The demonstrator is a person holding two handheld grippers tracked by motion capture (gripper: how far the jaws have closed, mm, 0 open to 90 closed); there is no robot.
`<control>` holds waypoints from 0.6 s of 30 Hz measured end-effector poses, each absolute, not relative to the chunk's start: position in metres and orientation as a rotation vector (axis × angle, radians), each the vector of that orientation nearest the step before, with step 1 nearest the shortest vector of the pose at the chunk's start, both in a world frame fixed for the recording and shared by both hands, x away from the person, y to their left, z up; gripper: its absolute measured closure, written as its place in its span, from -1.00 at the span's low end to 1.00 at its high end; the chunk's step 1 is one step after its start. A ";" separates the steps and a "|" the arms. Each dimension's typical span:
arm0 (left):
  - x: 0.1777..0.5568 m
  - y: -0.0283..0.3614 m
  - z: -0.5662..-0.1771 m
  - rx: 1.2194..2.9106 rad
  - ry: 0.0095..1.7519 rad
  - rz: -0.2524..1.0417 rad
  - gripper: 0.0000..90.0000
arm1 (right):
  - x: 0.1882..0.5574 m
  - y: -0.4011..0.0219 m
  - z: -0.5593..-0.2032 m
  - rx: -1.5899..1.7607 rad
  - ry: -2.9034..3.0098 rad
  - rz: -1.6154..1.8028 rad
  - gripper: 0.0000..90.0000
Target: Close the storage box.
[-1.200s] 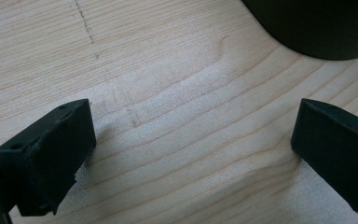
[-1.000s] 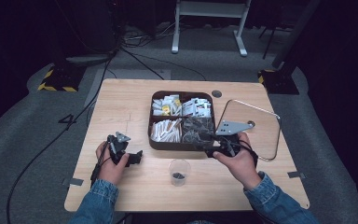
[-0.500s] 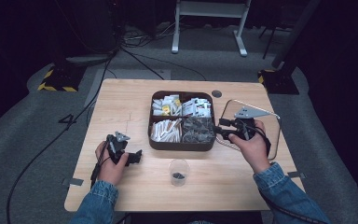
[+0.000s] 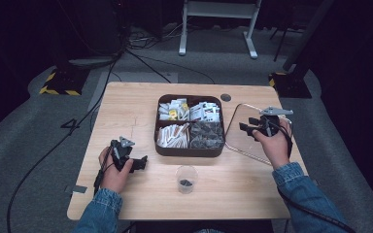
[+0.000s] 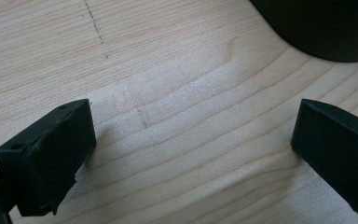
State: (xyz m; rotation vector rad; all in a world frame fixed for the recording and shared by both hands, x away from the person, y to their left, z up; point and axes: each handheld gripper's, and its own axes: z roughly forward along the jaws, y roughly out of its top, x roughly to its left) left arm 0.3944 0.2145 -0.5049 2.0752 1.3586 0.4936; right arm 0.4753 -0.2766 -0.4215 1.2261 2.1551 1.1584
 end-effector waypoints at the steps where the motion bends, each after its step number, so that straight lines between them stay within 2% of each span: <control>1: 0.394 0.214 -0.505 2.072 1.360 0.492 -1.00 | 0.478 -0.280 -0.424 1.243 2.148 1.146 0.03; 18: 0.394 0.215 -0.505 2.064 1.373 0.488 -1.00 | 0.501 -0.323 -0.467 1.389 2.031 1.000 -0.15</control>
